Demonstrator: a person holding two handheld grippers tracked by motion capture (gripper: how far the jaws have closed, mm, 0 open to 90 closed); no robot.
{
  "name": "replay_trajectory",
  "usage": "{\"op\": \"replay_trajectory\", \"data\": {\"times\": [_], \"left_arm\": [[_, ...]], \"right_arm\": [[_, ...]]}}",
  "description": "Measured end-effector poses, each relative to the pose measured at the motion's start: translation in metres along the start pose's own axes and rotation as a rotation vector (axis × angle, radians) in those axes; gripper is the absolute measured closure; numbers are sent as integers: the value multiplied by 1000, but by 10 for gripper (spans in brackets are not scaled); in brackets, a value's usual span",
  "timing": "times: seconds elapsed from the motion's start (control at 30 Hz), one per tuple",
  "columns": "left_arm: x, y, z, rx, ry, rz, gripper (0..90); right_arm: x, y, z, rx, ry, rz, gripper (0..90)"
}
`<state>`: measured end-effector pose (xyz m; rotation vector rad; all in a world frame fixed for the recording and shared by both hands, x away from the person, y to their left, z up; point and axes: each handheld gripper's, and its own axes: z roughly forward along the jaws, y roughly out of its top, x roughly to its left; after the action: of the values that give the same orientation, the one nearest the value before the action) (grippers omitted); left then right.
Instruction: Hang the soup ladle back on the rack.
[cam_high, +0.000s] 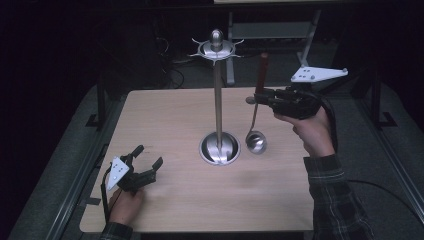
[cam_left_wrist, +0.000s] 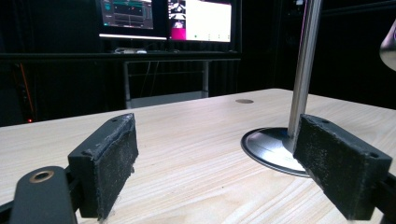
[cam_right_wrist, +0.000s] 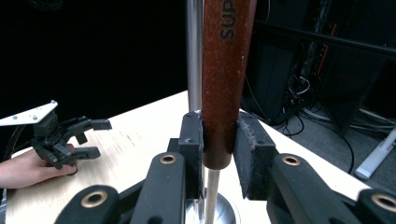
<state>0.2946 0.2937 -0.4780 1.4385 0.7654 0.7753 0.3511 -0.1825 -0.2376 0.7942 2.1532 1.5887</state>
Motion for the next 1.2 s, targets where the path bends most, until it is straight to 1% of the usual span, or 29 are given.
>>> {"op": "replay_trajectory", "data": {"times": [0.03,0.17,0.4,0.87,1.07,1.2], "left_arm": [[0,0,0,0,0,1,133],[0,0,0,0,0,-1,132],[0,0,0,-1,0,-1,133],[0,0,0,-1,0,0,132],[0,0,0,0,-2,-1,133],[0,0,0,1,-2,0,133]], "right_arm": [[2,4,2,0,3,-10,732],[5,10,5,6,11,-24,732],[8,17,13,13,23,-40,732],[8,22,32,36,33,-42,732],[8,22,41,52,38,-33,732],[7,22,45,48,44,-29,731]]}}
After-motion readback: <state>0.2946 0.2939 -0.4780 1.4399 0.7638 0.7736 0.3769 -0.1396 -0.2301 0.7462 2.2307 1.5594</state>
